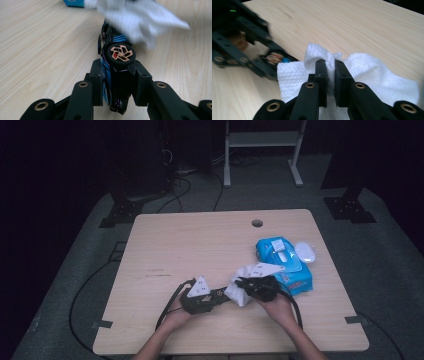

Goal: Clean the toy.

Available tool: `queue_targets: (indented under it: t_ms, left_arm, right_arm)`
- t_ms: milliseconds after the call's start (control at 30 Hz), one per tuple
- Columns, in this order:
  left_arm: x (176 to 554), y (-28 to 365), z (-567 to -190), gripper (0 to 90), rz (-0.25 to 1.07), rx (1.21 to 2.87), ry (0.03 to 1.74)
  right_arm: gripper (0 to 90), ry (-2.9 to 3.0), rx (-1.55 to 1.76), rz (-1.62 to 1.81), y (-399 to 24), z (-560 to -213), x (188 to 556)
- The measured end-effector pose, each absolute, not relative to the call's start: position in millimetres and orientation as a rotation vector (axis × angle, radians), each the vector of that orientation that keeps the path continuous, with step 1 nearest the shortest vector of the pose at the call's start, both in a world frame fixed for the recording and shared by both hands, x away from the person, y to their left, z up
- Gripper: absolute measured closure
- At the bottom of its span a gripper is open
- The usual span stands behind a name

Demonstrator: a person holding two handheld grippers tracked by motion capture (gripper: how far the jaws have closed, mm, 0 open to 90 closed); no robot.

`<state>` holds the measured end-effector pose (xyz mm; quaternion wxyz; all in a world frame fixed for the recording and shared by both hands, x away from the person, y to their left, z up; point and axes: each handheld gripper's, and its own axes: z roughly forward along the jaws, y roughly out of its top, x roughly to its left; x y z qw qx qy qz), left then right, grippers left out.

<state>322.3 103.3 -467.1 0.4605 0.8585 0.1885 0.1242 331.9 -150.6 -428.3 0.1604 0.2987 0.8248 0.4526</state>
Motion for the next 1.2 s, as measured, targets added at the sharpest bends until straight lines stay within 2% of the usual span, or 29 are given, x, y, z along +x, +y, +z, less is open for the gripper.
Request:
queue_targets:
  t_ms: [200, 467, 600, 800, 1000, 1200]
  left_arm:
    - [323, 103, -467, 66.6, 0.301, 2.114, 0.465]
    - [324, 106, -459, 62.2, 0.31, 2.109, 0.466]
    - [324, 108, -454, 56.5, 0.32, 2.131, 0.467]
    - [328, 103, -445, 48.2, 0.329, 2.163, 0.446]
    - [337, 80, -437, 38.7, 0.333, 2.219, 0.397]
    - [349, 56, -435, 34.9, 0.283, 2.309, 0.398]
  right_arm:
    - [81.9, 2.312, 1.008, 1.363, -180, -433, 342]
    - [82.0, 2.316, 0.983, 1.411, -165, -436, 337]
    - [81.9, 2.341, 0.946, 1.419, -158, -435, 336]
    - [81.9, 2.341, 0.975, 1.422, -178, -432, 335]
    - [81.8, 2.321, 0.991, 1.464, -198, -429, 326]
    - [81.6, 2.28, 1.034, 1.561, -214, -427, 328]
